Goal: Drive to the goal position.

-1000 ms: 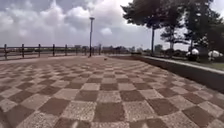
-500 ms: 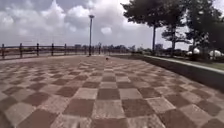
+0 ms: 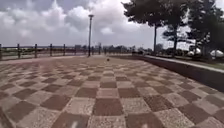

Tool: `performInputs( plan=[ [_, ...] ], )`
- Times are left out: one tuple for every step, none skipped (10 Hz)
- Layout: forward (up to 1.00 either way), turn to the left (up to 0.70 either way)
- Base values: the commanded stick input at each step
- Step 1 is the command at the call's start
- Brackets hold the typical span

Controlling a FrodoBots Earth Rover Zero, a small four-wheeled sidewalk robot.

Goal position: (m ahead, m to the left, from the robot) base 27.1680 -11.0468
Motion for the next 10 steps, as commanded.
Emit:
performInputs(
  plan=[
    [0.70, 0.00],
    [0.70, 0.00],
    [0.70, 0.00],
    [0.70, 0.00],
    [0.70, 0.00],
    [0.70, 0.00],
    [0.70, 0.00],
    [0.70, 0.00],
    [0.70, 0.00],
    [0.70, 0.00]
  ],
)
